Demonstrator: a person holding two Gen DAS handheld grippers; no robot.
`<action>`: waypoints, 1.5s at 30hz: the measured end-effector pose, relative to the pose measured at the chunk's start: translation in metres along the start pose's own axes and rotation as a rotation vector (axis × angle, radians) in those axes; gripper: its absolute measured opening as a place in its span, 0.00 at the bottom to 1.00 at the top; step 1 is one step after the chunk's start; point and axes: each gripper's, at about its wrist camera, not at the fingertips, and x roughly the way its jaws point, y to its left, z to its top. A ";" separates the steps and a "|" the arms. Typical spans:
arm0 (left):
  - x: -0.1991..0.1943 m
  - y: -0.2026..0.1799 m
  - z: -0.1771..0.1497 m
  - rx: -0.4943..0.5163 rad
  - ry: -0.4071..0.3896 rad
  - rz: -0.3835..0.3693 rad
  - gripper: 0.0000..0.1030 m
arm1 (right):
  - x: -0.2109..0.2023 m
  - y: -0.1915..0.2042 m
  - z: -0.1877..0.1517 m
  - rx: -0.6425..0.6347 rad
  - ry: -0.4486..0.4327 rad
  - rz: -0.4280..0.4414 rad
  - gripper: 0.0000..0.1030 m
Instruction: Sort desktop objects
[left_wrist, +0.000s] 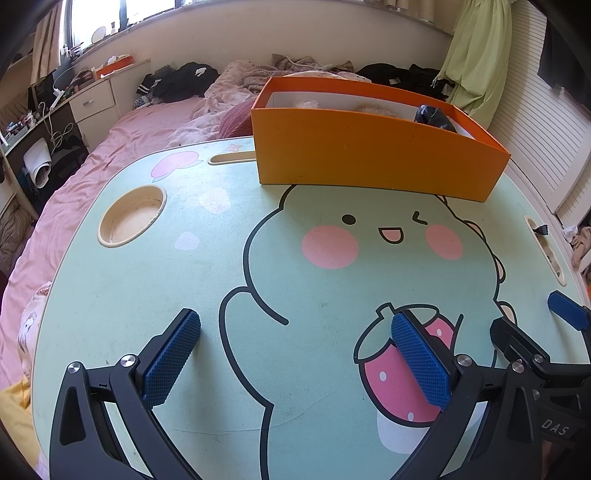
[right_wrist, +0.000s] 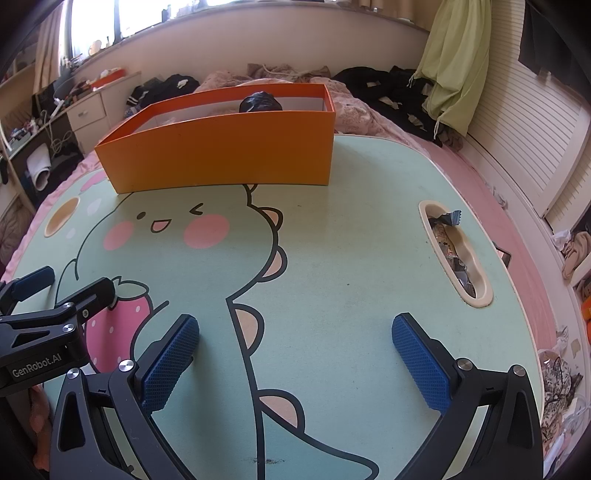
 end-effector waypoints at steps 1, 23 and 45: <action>0.000 0.000 0.000 0.000 0.000 0.000 1.00 | 0.000 0.000 0.000 0.000 0.000 0.000 1.00; -0.004 -0.073 0.159 0.120 0.041 -0.355 0.74 | -0.002 -0.001 0.001 0.002 -0.001 0.005 1.00; -0.083 -0.008 0.071 0.153 -0.145 -0.357 0.31 | 0.002 0.007 0.005 0.002 -0.002 0.018 1.00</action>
